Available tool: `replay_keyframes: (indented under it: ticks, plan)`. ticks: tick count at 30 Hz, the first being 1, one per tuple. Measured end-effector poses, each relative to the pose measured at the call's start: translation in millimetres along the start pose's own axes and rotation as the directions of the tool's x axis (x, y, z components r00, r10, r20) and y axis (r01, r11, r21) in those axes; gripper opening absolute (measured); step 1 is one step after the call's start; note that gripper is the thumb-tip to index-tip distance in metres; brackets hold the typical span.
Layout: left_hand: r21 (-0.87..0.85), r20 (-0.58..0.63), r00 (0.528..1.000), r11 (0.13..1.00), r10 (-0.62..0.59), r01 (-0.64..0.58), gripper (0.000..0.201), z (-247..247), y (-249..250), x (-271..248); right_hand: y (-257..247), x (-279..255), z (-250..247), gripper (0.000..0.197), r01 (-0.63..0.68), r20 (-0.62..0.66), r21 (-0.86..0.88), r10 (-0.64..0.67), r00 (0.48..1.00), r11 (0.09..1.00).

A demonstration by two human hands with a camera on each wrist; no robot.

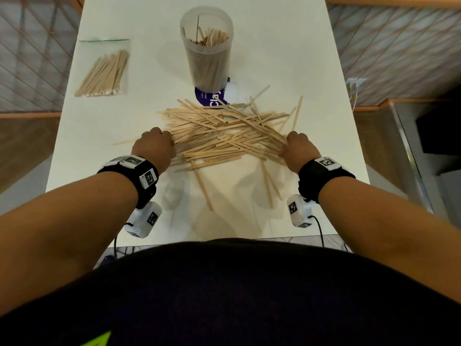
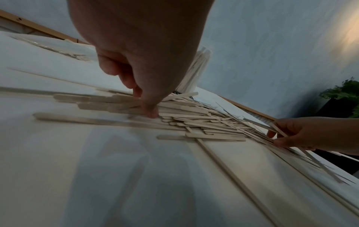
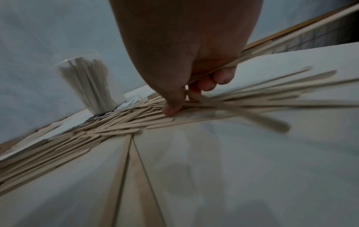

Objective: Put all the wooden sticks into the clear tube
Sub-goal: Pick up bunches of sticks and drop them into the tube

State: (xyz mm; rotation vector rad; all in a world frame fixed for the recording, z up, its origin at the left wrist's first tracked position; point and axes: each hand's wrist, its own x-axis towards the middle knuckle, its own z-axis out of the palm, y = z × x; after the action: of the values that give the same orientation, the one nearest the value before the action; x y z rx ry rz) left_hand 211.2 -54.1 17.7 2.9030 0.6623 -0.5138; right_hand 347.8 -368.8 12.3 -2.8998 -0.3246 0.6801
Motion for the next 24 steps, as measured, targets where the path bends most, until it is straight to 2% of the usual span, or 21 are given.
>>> replay_keyframes:
  ticks: [4,9,15,18,21,23,24]
  plan:
    - [0.058,-0.018,1.000,0.998,0.024,-0.023,0.026,-7,-2,0,2,-3,1,0.038,0.037,-0.057,-0.081,-0.042,0.998,0.996]
    - [0.145,-0.035,0.998,0.989,0.048,-0.043,0.026,-12,-10,-4,2,-5,-8,0.033,-0.005,-0.052,-0.138,-0.002,0.999,0.990]
    - [0.014,-0.005,1.000,1.000,-0.017,0.017,0.023,-3,-12,-11,2,-12,-15,0.021,0.031,-0.081,0.104,-0.023,0.996,0.994]
    - [0.000,-0.020,0.999,0.999,-0.042,0.042,0.025,2,-10,-12,-2,-16,-20,0.022,0.047,-0.085,0.180,-0.032,0.996,0.982]
    - [-0.044,-0.007,0.999,0.998,-0.053,0.053,0.024,3,-11,-11,-10,-17,-22,0.009,0.082,-0.085,0.228,-0.064,0.994,0.970]
    - [-0.060,0.030,0.998,0.997,-0.047,0.048,0.022,1,-14,-10,-17,-18,-21,0.027,0.081,-0.080,0.260,-0.062,0.995,0.962]
    - [-0.065,0.048,0.998,0.997,-0.046,0.049,0.022,-2,-15,-11,-21,-18,-21,0.030,0.077,-0.087,0.292,-0.053,0.995,0.953]
